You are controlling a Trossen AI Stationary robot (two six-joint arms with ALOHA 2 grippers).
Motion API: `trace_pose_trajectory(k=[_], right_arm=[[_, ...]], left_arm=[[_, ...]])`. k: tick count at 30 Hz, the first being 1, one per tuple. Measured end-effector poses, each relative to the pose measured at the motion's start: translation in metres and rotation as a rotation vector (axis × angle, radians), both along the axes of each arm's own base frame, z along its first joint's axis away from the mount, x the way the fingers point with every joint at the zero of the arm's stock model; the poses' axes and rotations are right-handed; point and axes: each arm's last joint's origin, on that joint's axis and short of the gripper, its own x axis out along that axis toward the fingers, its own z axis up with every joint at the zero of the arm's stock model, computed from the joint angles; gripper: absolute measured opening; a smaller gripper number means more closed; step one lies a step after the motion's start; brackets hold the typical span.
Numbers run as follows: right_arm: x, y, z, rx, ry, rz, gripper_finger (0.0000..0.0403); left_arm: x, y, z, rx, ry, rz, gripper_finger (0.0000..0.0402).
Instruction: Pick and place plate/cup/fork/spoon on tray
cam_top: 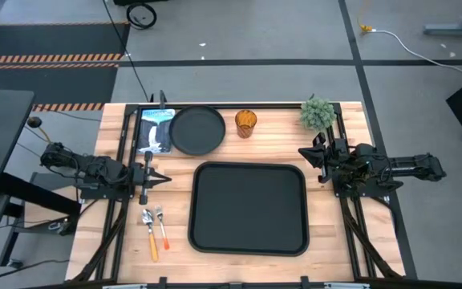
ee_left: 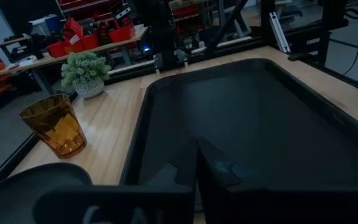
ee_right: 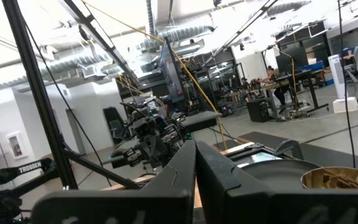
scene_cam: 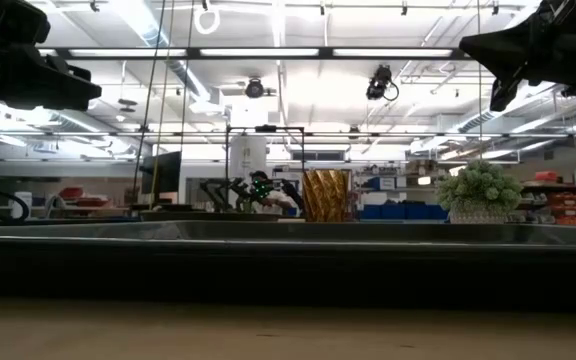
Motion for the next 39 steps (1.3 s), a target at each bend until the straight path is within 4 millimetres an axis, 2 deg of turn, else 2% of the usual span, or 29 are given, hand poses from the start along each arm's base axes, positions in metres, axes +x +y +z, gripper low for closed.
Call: trace_pose_trajectory(k=[31, 34, 39], right_arm=[[0.000, 0.000, 0.000, 0.000, 0.000, 0.000, 0.0018], [0.000, 0.000, 0.000, 0.000, 0.000, 0.000, 0.0018], [0.000, 0.000, 0.000, 0.000, 0.000, 0.000, 0.0018]], left_arm=[[0.000, 0.000, 0.001, -0.005, -0.010, 0.000, 0.0011], [0.001, 0.000, 0.005, -0.136, -0.066, 0.010, 0.0011], [0.001, 0.001, 0.023, -0.348, -0.242, 0.038, 0.0011]])
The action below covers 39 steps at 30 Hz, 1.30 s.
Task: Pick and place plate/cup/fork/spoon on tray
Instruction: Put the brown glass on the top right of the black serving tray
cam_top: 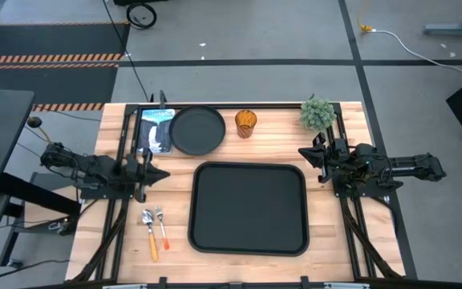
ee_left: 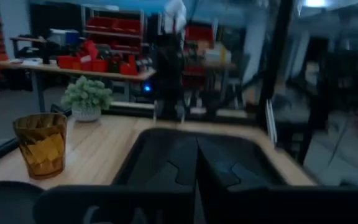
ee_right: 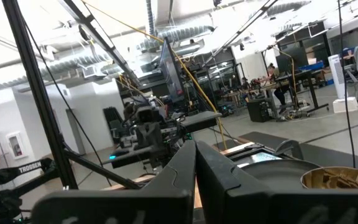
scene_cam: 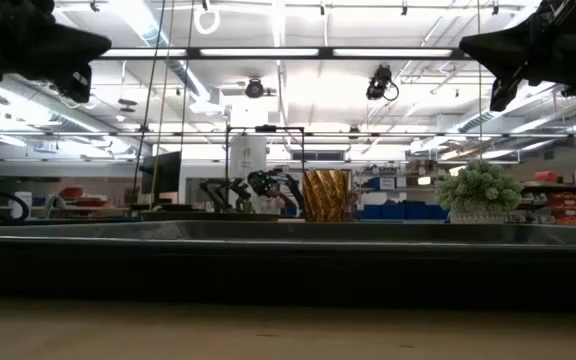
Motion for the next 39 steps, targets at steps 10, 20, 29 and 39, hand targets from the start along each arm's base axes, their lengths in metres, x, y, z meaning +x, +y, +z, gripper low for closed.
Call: trace_pose_trajectory(k=[10, 20, 29, 39], right_arm=[[-0.001, 0.000, 0.002, 0.001, -0.018, 0.001, 0.0018], [-0.002, 0.000, 0.006, 0.084, -0.077, 0.023, 0.0018], [-0.003, -0.002, 0.008, 0.090, -0.105, -0.026, 0.0018], [-0.005, -0.001, 0.012, -0.068, -0.118, -0.084, 0.0018]], left_arm=[[-0.001, 0.001, 0.006, -0.036, -0.059, 0.013, 0.0011], [-0.001, 0.003, 0.012, -0.049, -0.108, 0.089, 0.0011], [0.008, 0.006, 0.012, -0.004, -0.080, 0.236, 0.0011], [0.023, 0.015, 0.010, 0.159, -0.010, 0.372, 0.0011]])
